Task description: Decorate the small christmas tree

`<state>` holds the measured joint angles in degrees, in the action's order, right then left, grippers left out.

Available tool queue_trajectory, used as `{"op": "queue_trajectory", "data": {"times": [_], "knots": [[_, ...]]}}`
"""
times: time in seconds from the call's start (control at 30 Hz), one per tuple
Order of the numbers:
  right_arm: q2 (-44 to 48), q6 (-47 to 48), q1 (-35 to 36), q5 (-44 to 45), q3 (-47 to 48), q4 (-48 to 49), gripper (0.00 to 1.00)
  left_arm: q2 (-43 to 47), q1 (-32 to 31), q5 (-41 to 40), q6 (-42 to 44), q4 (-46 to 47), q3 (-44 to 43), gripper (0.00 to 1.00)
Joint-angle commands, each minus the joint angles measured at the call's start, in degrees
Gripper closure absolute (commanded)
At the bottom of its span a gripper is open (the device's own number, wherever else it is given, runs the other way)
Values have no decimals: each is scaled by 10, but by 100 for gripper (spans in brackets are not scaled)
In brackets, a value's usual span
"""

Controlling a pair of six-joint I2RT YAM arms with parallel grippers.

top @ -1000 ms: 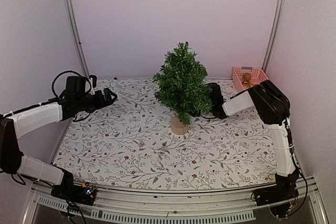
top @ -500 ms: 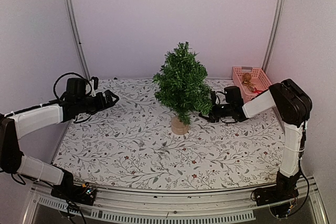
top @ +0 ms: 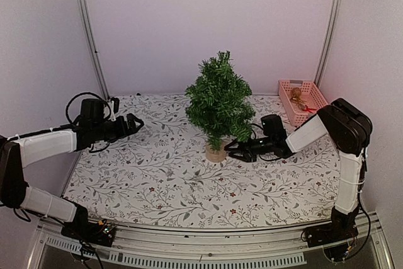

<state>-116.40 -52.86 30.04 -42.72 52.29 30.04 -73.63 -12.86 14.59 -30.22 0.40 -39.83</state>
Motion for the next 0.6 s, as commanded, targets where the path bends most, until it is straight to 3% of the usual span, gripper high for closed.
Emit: {"op": "queue_trajectory", "data": {"times": [0.0, 0.2, 0.57], "knots": [[-19, -28, 19, -16, 37, 41, 56, 8, -1, 3, -5, 14, 8, 1], [-70, -62, 33, -15, 86, 66, 64, 8, -2, -7, -5, 8, 2, 1], [-159, -92, 55, 1, 216, 69, 65, 0, -2, -10, -17, 17, 2, 1]]}}
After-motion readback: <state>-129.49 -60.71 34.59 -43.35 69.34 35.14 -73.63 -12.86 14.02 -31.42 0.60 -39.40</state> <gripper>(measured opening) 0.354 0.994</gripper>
